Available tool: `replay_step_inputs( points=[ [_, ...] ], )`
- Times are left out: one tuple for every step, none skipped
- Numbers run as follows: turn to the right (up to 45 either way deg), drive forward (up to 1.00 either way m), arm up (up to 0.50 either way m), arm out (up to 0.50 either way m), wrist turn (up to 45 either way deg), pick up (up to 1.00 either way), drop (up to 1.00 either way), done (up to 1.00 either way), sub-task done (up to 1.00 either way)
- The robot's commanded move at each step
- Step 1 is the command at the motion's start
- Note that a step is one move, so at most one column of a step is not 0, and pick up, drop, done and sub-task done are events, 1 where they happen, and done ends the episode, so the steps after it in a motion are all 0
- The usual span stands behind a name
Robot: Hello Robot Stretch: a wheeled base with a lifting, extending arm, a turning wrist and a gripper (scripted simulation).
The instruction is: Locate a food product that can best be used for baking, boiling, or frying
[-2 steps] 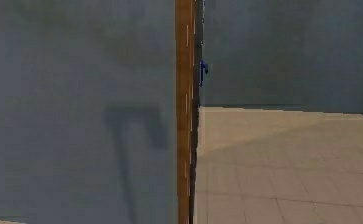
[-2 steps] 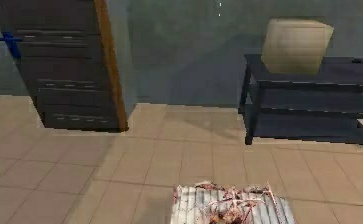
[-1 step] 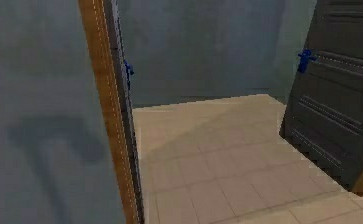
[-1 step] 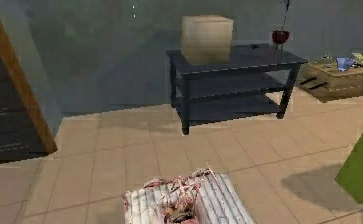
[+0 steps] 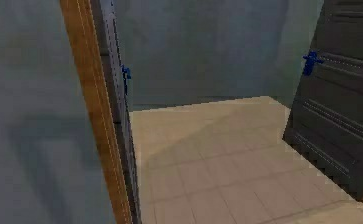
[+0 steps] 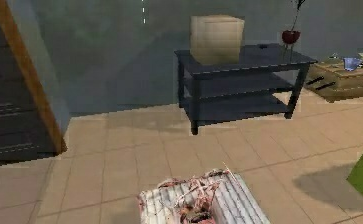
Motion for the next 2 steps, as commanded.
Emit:
replay_step_inputs(
  points=[
    [21.0, 0.00, 0.00, 0.00, 0.0, 0.00, 0.00, 0.00, 0.00],
    [3.0, 0.00, 0.00, 0.00, 0.0, 0.00, 0.00, 0.00, 0.00]
  ],
)
